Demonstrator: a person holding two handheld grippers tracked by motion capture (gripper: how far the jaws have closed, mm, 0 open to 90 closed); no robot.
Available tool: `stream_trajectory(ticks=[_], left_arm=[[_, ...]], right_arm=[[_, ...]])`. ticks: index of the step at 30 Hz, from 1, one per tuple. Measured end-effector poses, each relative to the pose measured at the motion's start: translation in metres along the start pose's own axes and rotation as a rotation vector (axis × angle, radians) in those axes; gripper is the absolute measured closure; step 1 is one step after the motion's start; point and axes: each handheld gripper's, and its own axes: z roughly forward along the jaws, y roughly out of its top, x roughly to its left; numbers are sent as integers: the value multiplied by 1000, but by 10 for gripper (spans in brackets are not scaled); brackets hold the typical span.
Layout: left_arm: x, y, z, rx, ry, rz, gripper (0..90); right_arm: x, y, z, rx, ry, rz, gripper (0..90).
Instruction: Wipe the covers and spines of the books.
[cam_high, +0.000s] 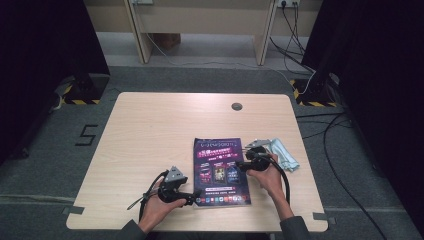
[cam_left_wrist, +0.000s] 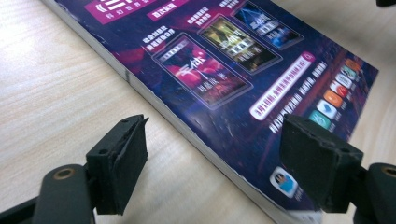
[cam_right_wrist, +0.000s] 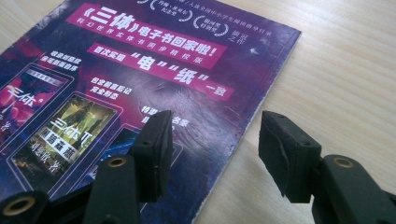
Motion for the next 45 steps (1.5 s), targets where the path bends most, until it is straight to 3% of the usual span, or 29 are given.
stream_trajectory(ticks=[14,28,45], left_arm=[[4,6,14,31,8,22,242],[-3,7,20,33,2,70,243],[-5,8,21,46,10,102,246]], right_arm=[[0,0,10,14,2,24,449],[-10,7,24,-23,34,106,401],[-16,14,31,-37,27,128,418]])
